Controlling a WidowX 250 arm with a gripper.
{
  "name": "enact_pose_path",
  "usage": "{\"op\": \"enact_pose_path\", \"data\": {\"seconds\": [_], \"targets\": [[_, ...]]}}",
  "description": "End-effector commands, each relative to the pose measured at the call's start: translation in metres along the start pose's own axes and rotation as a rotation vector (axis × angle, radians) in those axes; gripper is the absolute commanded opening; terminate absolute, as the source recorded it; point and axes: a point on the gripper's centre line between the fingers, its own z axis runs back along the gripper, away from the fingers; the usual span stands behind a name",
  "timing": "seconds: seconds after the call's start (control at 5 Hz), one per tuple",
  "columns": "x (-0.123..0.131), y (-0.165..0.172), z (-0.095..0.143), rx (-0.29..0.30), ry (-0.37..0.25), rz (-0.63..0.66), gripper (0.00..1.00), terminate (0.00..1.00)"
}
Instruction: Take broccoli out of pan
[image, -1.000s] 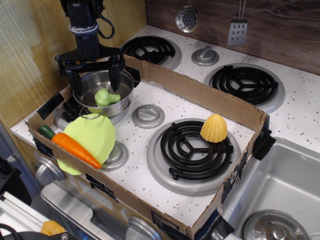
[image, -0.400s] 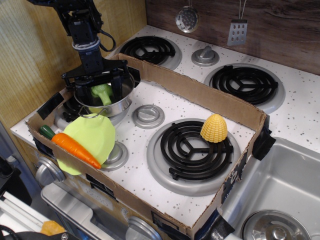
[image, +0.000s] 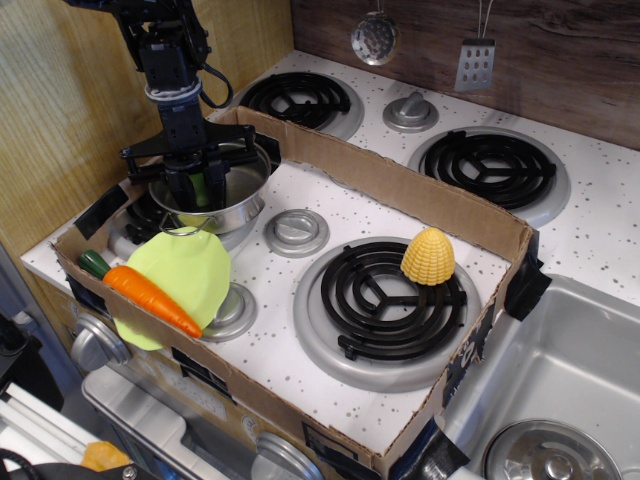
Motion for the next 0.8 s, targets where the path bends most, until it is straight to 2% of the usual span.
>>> {"op": "enact_pose_path", "data": {"seconds": [0.0, 0.2, 0.4, 0.6], "targets": [[0.011, -0.005, 0.052, 0.028, -0.120, -0.018, 0.00, 0.00], [0.009, -0.010, 0.079, 0.075, -0.164, -0.020, 0.00, 0.00], [-0.006, -0.019, 0.100, 0.106, -0.186, 0.018, 0.00, 0.00], [-0.037, -0.031, 0.094, 0.092, -0.221, 0.068, 0.00, 0.00]]}}
